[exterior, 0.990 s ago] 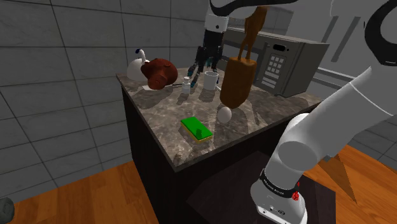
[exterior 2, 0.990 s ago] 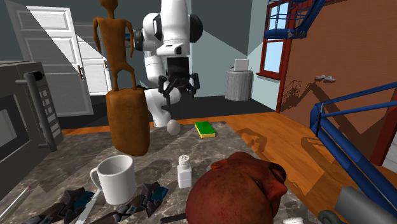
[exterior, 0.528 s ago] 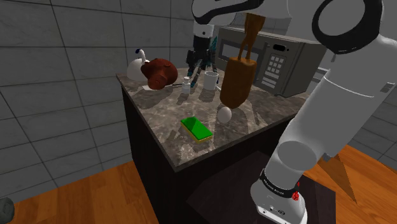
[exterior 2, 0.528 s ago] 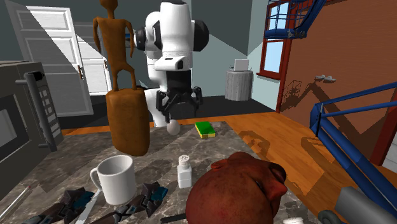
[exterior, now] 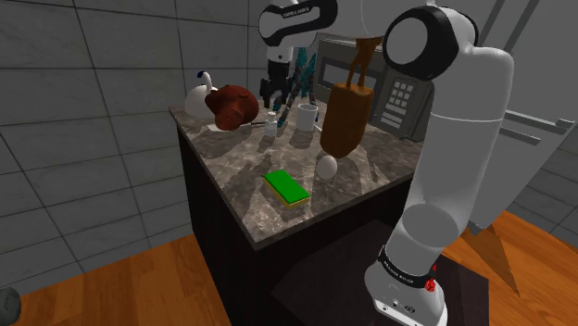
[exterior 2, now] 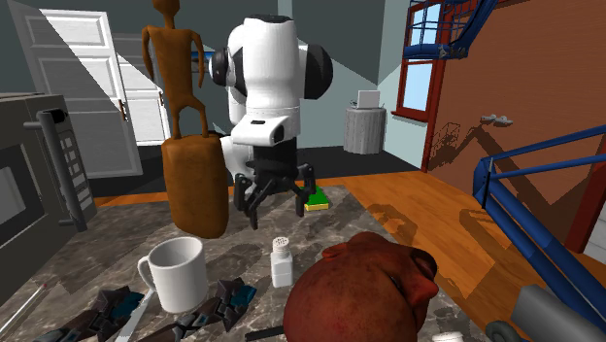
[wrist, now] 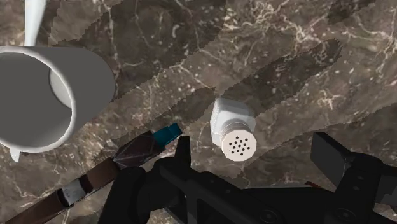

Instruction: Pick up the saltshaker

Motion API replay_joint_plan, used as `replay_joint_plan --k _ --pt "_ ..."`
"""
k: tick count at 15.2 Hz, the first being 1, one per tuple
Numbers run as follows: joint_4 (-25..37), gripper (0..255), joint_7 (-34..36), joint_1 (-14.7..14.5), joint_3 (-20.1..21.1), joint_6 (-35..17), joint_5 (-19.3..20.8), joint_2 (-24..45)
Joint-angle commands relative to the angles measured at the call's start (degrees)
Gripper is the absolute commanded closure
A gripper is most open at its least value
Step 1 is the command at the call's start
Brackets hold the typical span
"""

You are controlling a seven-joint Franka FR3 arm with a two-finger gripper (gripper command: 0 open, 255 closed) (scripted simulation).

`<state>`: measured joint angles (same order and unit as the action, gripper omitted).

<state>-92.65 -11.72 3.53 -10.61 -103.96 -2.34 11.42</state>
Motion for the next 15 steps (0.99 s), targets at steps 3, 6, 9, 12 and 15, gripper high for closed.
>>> replay_joint_plan --k 3,6,9,12,15 --pt "-0.8 0 -0.3 0.1 0.0 -2.3 -0.3 1.6" --pt "-2.7 0 -0.4 0.1 0.1 -4.5 -0.4 1.9" --pt "-3.7 0 -0.4 0.1 0.1 -5.6 -0.4 2.1" --pt "-3.8 255 -0.4 0.1 0.1 -5.7 -0.4 2.0" --pt "-3.8 255 -0.4 0.1 0.1 -5.7 -0.4 2.0"
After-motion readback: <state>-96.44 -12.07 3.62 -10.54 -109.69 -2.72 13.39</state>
